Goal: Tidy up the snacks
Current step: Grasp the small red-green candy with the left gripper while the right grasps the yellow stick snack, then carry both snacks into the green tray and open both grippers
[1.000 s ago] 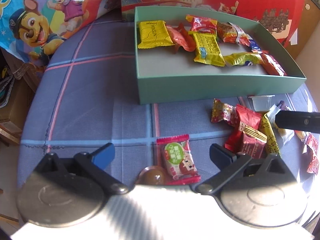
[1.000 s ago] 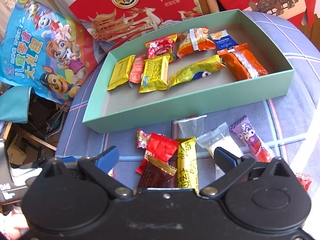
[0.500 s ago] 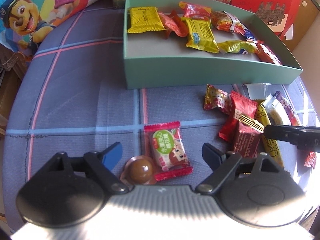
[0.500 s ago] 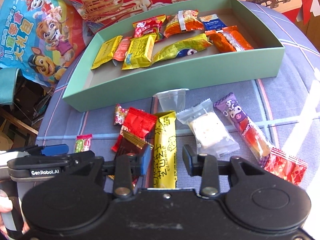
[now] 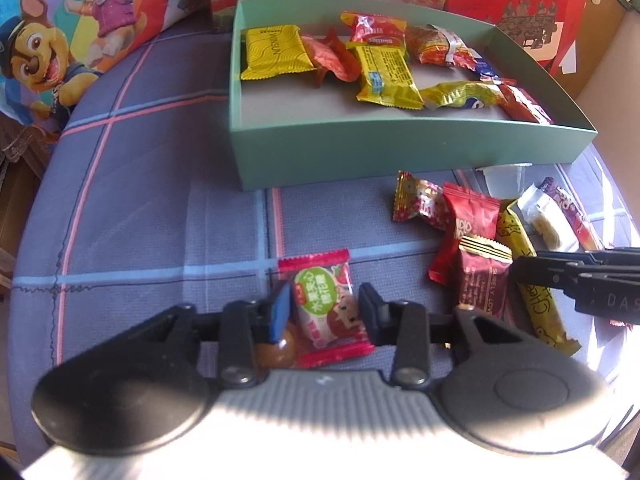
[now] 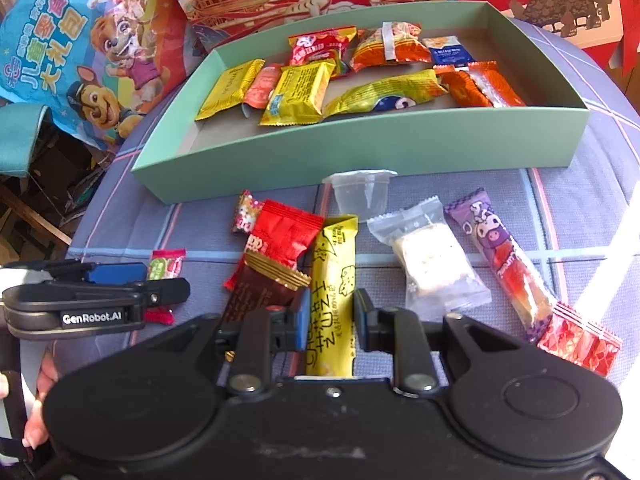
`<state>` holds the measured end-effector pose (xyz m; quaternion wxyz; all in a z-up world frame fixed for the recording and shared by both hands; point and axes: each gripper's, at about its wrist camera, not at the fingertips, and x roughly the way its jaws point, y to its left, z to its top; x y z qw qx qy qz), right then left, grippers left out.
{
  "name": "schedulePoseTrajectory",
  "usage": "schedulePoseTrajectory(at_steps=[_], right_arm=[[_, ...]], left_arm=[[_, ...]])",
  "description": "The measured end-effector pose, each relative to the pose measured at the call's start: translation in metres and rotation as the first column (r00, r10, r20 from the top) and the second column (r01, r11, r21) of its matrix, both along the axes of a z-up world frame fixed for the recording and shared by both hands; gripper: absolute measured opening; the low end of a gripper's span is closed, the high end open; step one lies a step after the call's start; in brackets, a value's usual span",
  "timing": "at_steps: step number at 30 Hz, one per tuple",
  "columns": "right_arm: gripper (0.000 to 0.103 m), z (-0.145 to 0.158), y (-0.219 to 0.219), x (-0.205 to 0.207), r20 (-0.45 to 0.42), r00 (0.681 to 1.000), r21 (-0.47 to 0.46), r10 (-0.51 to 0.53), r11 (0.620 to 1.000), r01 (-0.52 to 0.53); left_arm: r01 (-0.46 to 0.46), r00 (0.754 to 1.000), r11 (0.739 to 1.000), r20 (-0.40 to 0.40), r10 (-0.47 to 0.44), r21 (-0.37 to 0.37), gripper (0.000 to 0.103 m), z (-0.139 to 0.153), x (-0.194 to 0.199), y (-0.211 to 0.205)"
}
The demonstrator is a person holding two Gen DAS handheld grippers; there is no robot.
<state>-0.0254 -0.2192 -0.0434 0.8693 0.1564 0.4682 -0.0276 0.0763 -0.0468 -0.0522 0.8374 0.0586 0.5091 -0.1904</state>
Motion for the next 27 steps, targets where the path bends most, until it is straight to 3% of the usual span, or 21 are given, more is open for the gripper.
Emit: schedulePoseTrajectory(at_steps=[5, 10, 15, 17, 18, 27], right_arm=[[0.025, -0.004, 0.002, 0.002, -0.003, 1.000, -0.018, 0.008, 1.000, -0.008], [0.026, -0.004, 0.009, 0.002, 0.008, 0.999, -0.064, 0.035, 0.997, -0.034], [0.026, -0.005, 0.009, 0.002, 0.016, 0.998, -0.081, 0.060, 0.995, -0.059], [0.024, -0.004, 0.007, 0.001, 0.021, 0.998, -0.066, 0.060, 0.996, -0.058], [0.023, -0.004, 0.004, 0.000, 0.025, 0.998, -0.033, 0.053, 0.998, -0.052], [0.022, 0.015, -0.012, -0.013, 0.070, 0.998, 0.037, 0.005, 0.999, -0.008]], left_arm=[[0.058, 0.998, 0.997, -0.022, -0.060, -0.053, 0.030, 0.000, -0.007, -0.008], [0.062, 0.998, 0.998, -0.020, -0.062, -0.022, 0.034, -0.001, -0.011, -0.010], [0.075, 0.997, 0.997, -0.020, -0.075, 0.023, 0.050, -0.002, -0.017, -0.010], [0.087, 0.996, 0.995, 0.001, -0.088, 0.052, 0.044, -0.002, -0.021, -0.013], [0.090, 0.996, 0.994, 0.012, -0.090, 0.062, 0.028, -0.002, -0.023, -0.014], [0.070, 0.997, 0.998, 0.029, -0.070, 0.003, 0.027, 0.012, -0.026, -0.011]])
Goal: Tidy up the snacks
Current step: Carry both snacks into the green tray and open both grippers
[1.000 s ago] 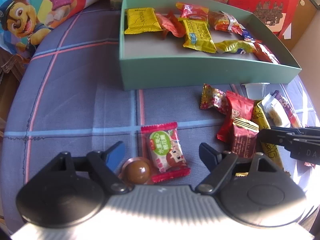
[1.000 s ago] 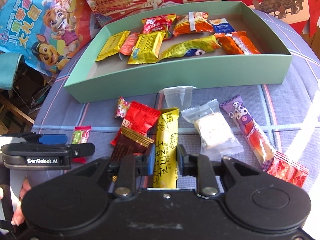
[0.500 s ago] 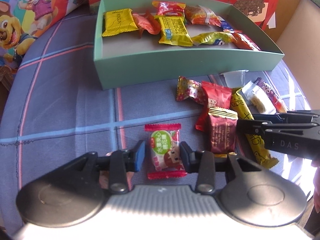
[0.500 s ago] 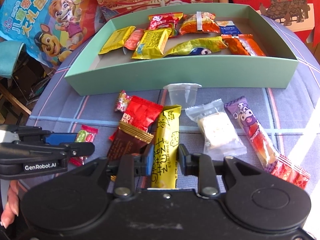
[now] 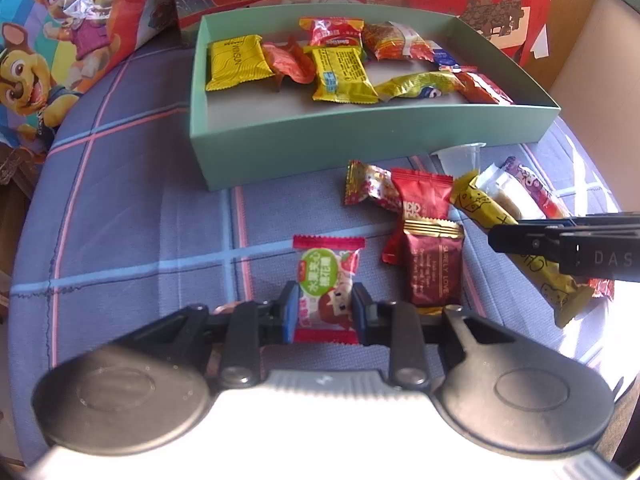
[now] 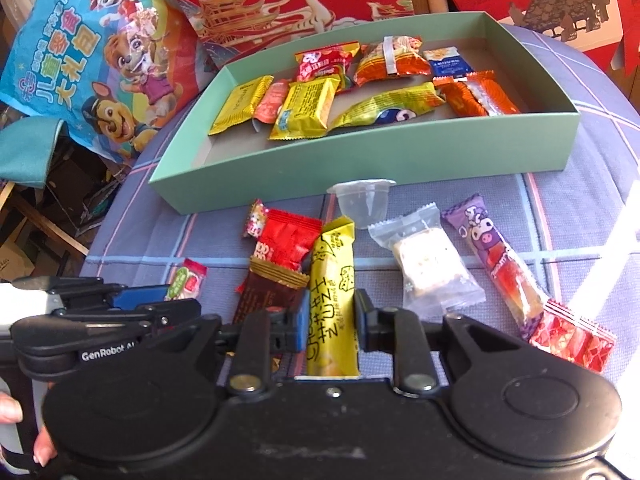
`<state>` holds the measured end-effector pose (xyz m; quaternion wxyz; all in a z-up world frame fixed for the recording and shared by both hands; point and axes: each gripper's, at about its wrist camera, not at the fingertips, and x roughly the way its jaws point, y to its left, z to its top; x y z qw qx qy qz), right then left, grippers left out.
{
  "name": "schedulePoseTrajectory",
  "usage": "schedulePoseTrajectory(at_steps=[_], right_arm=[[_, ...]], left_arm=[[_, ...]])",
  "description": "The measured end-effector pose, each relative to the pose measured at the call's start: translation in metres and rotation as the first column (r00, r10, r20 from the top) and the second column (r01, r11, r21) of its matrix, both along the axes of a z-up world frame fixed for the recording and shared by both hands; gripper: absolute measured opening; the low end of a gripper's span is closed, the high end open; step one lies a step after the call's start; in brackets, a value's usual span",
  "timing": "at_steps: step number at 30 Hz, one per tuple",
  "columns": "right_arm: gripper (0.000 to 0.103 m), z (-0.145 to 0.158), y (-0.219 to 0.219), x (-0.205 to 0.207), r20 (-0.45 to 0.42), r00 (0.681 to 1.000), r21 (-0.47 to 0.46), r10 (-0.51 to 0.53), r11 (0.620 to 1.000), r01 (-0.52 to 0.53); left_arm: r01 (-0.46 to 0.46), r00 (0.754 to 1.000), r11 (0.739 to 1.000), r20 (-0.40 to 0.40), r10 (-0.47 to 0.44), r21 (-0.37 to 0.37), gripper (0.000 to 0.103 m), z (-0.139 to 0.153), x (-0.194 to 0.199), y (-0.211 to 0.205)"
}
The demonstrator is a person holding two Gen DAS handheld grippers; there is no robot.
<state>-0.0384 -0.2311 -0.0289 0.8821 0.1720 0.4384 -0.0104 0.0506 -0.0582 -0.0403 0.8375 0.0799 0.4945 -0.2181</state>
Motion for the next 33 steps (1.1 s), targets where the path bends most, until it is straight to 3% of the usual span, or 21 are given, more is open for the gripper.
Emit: schedulePoseTrajectory(at_steps=[15, 24, 33], right_arm=[[0.022, 0.031, 0.003, 0.011, 0.066, 0.998, 0.039, 0.007, 0.999, -0.009], [0.023, 0.063, 0.014, 0.098, 0.130, 0.991, 0.066, 0.014, 0.998, -0.022], [0.023, 0.045, 0.021, 0.172, 0.100, 0.995, 0.100, 0.012, 0.995, -0.022]], left_arm=[[-0.055, 0.998, 0.996, 0.020, 0.056, -0.075, 0.027, 0.028, 0.010, 0.016], [-0.080, 0.989, 0.993, 0.114, 0.090, -0.089, 0.027, 0.068, 0.079, -0.002], [-0.109, 0.989, 0.993, 0.097, 0.113, -0.048, 0.027, 0.052, 0.140, -0.008]])
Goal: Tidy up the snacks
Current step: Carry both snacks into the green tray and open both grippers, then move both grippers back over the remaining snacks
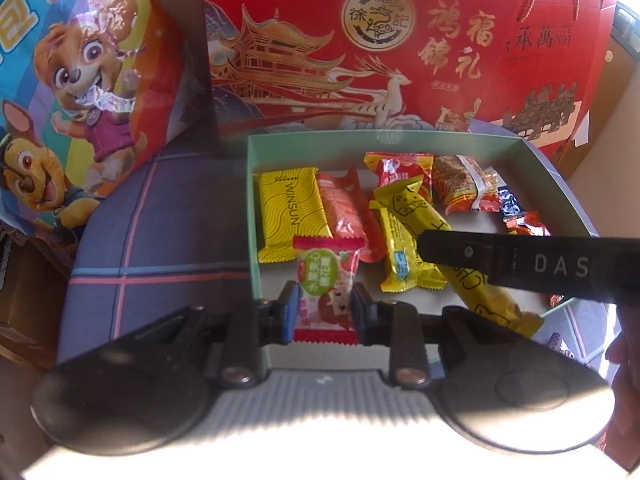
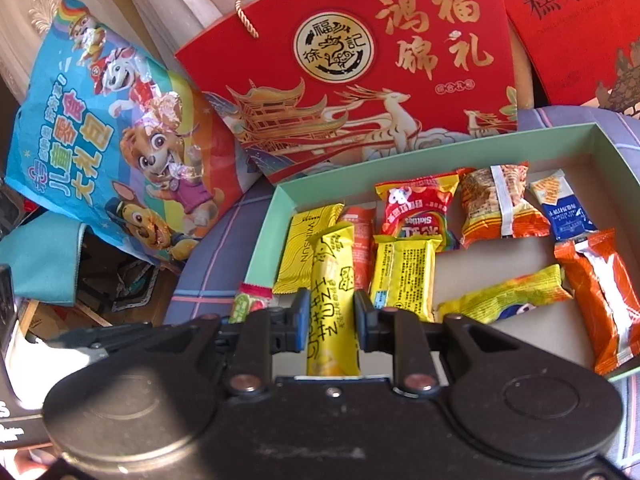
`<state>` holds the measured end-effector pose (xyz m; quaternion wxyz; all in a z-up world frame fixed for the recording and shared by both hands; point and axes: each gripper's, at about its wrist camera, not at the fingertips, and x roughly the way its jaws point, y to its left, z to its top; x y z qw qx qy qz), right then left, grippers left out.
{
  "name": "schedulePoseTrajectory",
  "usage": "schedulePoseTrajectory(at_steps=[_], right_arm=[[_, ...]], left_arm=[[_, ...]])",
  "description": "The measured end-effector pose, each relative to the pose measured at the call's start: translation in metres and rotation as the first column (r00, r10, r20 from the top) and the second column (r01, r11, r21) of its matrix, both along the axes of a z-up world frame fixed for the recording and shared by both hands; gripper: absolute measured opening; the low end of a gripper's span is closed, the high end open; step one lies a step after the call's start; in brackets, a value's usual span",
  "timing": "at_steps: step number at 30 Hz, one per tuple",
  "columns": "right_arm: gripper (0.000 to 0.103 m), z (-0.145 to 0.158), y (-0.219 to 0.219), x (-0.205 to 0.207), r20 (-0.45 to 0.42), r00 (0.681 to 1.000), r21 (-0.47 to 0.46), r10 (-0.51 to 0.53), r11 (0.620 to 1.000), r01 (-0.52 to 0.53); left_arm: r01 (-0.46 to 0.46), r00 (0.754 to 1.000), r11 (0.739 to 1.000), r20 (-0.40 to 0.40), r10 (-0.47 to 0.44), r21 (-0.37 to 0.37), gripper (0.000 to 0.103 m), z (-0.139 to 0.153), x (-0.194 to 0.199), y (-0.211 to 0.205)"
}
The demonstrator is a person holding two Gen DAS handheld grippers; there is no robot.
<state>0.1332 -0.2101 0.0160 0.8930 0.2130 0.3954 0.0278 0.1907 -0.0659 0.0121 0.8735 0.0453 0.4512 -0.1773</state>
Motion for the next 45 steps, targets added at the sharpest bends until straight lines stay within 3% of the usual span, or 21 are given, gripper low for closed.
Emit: schedulePoseTrajectory(at_steps=[4, 6, 7, 8, 9, 11, 13, 20, 35, 45], right_arm=[[0.024, -0.015, 0.002, 0.017, -0.032, 0.999, 0.026, 0.007, 1.000, -0.006], [0.033, -0.019, -0.001, 0.023, -0.044, 0.999, 0.059, 0.008, 0.998, -0.005], [0.048, -0.020, -0.002, 0.024, -0.045, 0.999, 0.071, 0.006, 0.998, -0.003], [0.066, -0.019, -0.004, 0.024, -0.035, 0.999, 0.072, -0.001, 0.997, 0.003], [0.075, -0.017, -0.005, 0.022, -0.019, 1.000, 0.059, -0.012, 0.998, 0.013], [0.098, -0.011, -0.008, 0.018, 0.009, 1.000, 0.035, -0.026, 0.999, 0.026], [0.103, -0.006, -0.011, 0.013, 0.018, 0.999, 0.016, -0.032, 0.999, 0.032], [0.103, 0.007, -0.027, -0.015, 0.005, 0.998, 0.004, -0.063, 0.998, 0.063], [0.103, 0.020, -0.032, -0.084, 0.000, 0.997, -0.004, -0.082, 0.997, 0.082], [0.103, -0.003, -0.021, -0.115, -0.063, 0.996, 0.010, -0.069, 0.997, 0.070]], left_arm=[[0.000, 1.000, 1.000, -0.009, 0.000, 0.021, 0.028, -0.011, 0.009, -0.002], [0.002, 1.000, 1.000, 0.002, -0.002, 0.024, 0.035, -0.012, 0.009, -0.002], [0.002, 1.000, 1.000, 0.014, -0.002, 0.022, 0.044, -0.010, 0.008, -0.002], [-0.002, 1.000, 1.000, 0.030, 0.001, 0.021, 0.070, -0.008, 0.006, -0.002], [-0.008, 0.999, 1.000, 0.053, 0.006, 0.023, 0.092, -0.005, 0.003, -0.002], [-0.020, 0.995, 0.999, 0.099, 0.016, 0.038, 0.103, 0.001, -0.002, -0.003], [-0.026, 0.995, 0.998, 0.095, 0.021, 0.049, 0.103, 0.004, -0.002, -0.005], [-0.039, 0.998, 0.998, 0.054, 0.037, 0.040, 0.103, 0.005, -0.017, -0.002], [-0.026, 0.998, 0.999, 0.057, 0.024, 0.035, 0.103, 0.017, -0.071, 0.008], [-0.055, 0.998, 0.997, -0.015, 0.055, 0.058, 0.103, -0.014, -0.096, 0.035]])
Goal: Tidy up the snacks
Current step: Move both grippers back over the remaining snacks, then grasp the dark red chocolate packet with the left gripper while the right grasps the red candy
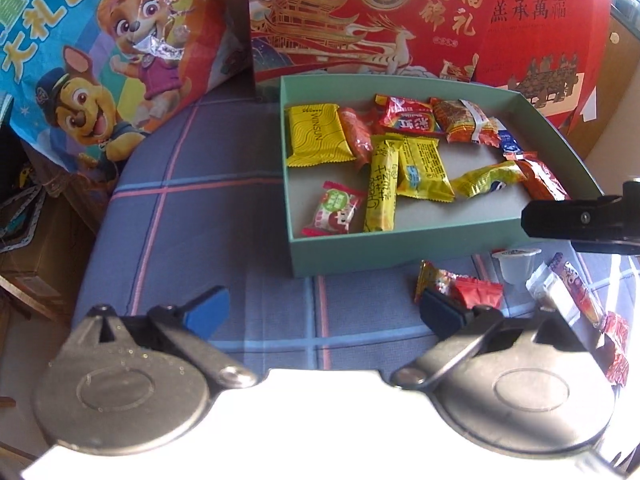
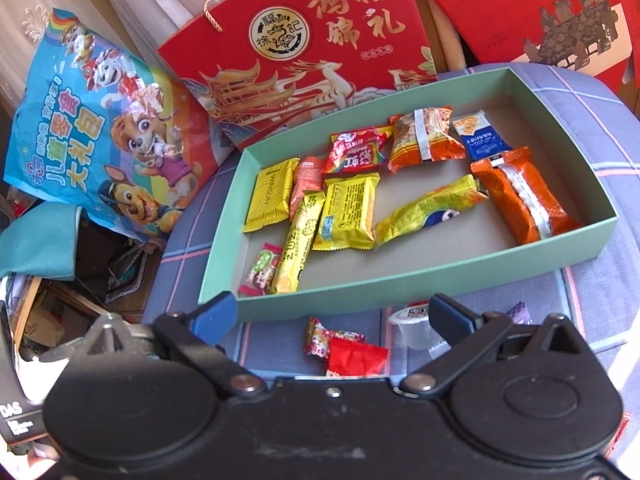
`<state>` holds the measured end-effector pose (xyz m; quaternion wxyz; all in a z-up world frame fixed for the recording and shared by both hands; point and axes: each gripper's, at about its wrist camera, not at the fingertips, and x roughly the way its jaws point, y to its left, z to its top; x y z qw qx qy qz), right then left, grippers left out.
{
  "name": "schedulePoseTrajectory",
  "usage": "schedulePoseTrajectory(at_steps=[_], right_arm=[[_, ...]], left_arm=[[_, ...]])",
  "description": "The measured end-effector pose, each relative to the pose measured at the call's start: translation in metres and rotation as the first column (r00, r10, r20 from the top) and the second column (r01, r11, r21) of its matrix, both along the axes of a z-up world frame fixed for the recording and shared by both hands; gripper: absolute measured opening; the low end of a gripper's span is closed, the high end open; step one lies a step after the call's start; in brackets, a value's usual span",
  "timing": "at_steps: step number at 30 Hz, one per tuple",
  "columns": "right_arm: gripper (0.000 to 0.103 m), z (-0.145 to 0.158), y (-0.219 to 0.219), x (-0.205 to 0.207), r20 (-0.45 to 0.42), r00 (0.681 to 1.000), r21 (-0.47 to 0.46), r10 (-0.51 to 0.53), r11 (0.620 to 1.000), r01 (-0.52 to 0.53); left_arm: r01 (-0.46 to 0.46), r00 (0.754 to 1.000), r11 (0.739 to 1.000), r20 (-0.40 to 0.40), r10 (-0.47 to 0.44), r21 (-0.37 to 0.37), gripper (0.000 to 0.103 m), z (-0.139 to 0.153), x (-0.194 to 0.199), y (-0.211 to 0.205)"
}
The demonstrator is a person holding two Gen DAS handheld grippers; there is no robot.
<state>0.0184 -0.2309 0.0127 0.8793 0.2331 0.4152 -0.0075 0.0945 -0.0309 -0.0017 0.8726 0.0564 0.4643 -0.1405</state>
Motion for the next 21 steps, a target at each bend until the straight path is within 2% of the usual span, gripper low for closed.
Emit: schedulePoseTrajectory(at_steps=[9, 13, 21], right_arm=[[0.103, -0.036, 0.019, -0.021, -0.087, 0.996, 0.027, 0.033, 0.999, -0.031], [0.103, -0.049, 0.019, -0.027, -0.114, 0.993, 0.036, 0.021, 0.999, -0.017], [0.103, -0.052, -0.001, -0.035, -0.117, 0.991, 0.042, -0.057, 0.997, 0.062]], left_arm=[[-0.031, 0.996, 0.999, -0.085, 0.033, 0.021, 0.103, -0.037, -0.022, 0.027], [-0.039, 0.993, 0.999, -0.107, 0.039, 0.002, 0.103, -0.045, -0.028, 0.031], [0.058, 0.988, 0.997, -0.138, -0.063, -0.041, 0.103, -0.049, -0.036, -0.014]])
